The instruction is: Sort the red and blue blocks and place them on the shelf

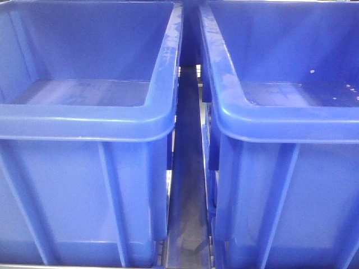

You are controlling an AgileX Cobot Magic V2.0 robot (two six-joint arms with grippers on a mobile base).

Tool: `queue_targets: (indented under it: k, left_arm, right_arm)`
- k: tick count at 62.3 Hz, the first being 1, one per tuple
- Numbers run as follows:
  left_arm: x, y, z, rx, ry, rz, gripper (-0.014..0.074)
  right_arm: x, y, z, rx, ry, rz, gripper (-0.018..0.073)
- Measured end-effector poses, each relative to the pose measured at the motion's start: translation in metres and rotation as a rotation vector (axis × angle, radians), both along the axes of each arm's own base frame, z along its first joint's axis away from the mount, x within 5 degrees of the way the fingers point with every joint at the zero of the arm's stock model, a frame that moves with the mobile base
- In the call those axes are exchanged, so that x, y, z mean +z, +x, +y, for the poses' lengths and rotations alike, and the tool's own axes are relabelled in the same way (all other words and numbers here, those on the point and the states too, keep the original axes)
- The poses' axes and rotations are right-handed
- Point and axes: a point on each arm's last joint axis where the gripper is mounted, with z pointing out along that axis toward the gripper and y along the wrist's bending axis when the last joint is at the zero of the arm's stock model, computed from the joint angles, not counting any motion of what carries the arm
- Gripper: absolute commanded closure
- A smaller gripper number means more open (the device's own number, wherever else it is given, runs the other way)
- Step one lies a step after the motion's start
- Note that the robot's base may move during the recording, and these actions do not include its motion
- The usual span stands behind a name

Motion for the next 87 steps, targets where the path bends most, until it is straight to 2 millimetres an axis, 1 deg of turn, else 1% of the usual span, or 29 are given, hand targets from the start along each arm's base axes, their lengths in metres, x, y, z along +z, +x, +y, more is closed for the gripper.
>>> queue_targets:
  k: [59,62,67,80,87]
  left_arm:
    - [-0.001,0.0,0.0,0.0,0.0,0.003,0.0472]
    - [-0.006,0.002,0.0,0.0,0.003,0.017,0.0472]
    - [-0.021,0.004,0.001,0.015,-0.008,0.047,0.0472]
    - [-0.073,0.002,0.007,0.095,-0.044,0.084,0.0472]
    - [-0.095,-0.003,0.008,0.11,-0.053,0.086,0.0472]
  right_arm:
    - [0.0,0.0,0.0,0.0,0.001,-0.002,0.0502]
    - [0.0,0.0,0.0,0.0,0.001,-0.002,0.0502]
    - [0.0,0.0,0.0,0.0,0.001,-0.002,0.0502]
    - [0.0,0.0,0.0,0.0,0.001,-0.002,0.0502]
    - [0.0,0.0,0.0,0.0,0.001,-0.002,0.0502]
